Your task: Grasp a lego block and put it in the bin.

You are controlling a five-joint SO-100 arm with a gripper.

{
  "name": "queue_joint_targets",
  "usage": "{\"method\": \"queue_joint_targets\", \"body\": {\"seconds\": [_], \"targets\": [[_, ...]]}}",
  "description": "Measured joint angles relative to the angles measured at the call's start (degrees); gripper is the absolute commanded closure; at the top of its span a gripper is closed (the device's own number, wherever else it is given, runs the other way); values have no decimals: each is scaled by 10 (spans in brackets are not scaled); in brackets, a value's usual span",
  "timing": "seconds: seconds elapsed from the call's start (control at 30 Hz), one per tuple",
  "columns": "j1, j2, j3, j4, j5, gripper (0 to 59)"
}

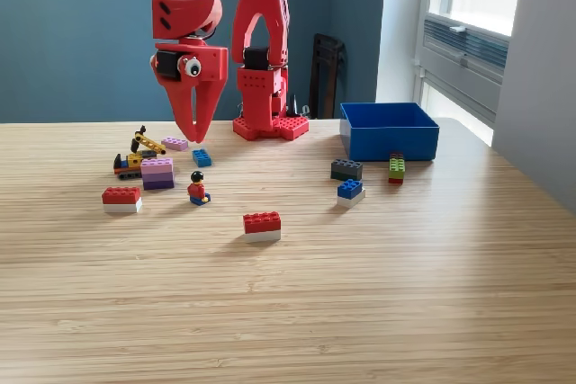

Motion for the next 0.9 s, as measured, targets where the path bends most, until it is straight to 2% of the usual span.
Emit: {"method": "queue_joint_targets", "body": {"seconds": [0.27,0.7,0.9], "targets": [[4,1,72,-11,2,585],[35,1,101,-11,37,583],[50,1,110,-13,37,527]]}}
